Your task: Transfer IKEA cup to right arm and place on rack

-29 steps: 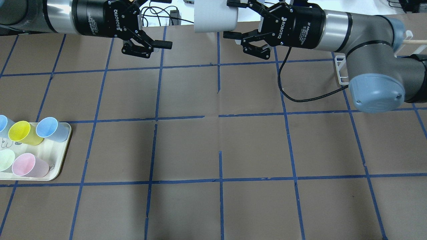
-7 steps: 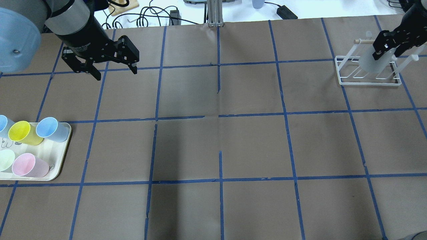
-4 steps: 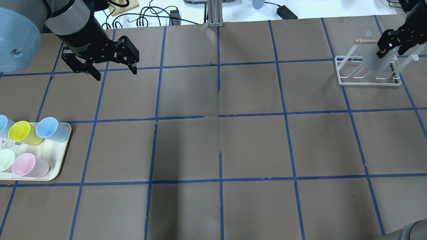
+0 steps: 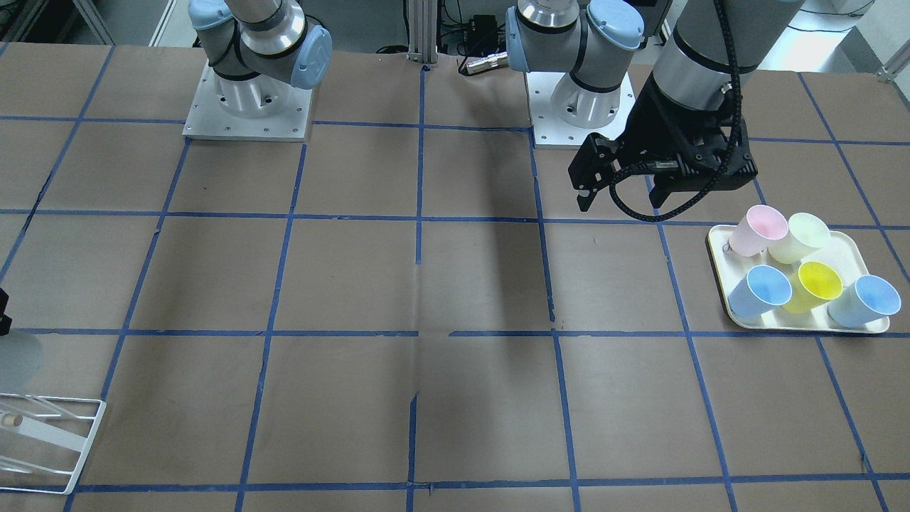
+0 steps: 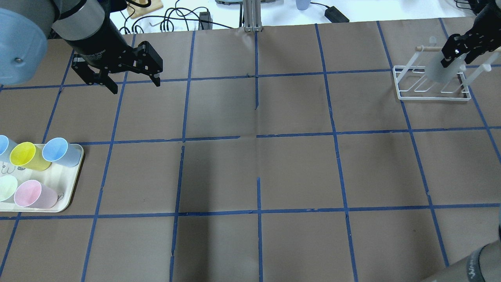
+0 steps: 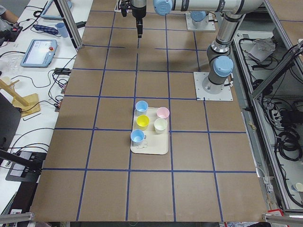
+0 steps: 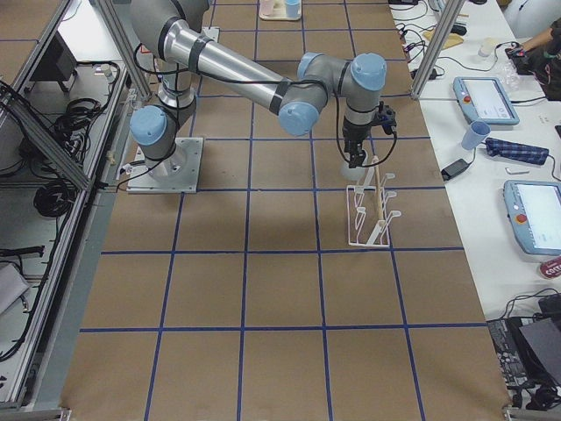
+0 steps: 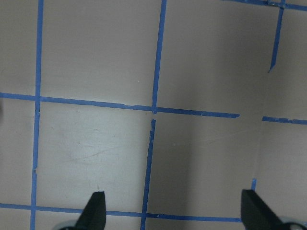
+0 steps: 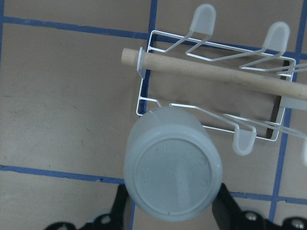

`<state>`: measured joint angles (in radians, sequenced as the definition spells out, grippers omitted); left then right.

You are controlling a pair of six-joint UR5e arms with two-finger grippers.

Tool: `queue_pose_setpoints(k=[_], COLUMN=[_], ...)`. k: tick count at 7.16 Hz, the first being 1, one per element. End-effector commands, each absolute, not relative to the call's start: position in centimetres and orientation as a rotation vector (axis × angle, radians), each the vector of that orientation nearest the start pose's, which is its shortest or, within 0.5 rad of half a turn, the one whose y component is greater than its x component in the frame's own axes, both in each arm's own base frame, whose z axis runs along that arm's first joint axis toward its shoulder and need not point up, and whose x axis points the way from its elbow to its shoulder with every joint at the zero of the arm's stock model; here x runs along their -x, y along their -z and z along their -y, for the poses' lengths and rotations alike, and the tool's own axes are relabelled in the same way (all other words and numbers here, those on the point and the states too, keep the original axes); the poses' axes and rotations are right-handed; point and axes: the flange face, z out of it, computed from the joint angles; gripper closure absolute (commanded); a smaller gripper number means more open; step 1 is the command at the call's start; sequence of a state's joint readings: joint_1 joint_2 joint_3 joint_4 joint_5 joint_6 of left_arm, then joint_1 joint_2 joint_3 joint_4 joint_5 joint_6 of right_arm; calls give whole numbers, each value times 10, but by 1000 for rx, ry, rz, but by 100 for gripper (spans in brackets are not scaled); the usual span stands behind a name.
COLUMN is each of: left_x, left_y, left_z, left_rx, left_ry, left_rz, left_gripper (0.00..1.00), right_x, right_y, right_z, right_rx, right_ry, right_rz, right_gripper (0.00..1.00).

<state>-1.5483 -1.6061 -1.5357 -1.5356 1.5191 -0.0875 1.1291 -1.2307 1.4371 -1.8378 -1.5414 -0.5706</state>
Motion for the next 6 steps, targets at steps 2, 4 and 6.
queue_pose_setpoints(k=[2, 4, 6], left_x=[127, 128, 127], left_y=[-491, -491, -491], left_z=[513, 513, 513], left_rx=[175, 172, 175], left_ry=[51, 51, 51], left_rz=[-3190, -3190, -3190], left_gripper=[0, 0, 0], right_x=[150, 153, 157], right_y=[-374, -351, -335], right_z=[635, 642, 649], right_rx=[203, 199, 199], right_ry=[85, 36, 27], right_rz=[-3131, -3113, -3117], right_gripper=[88, 88, 85])
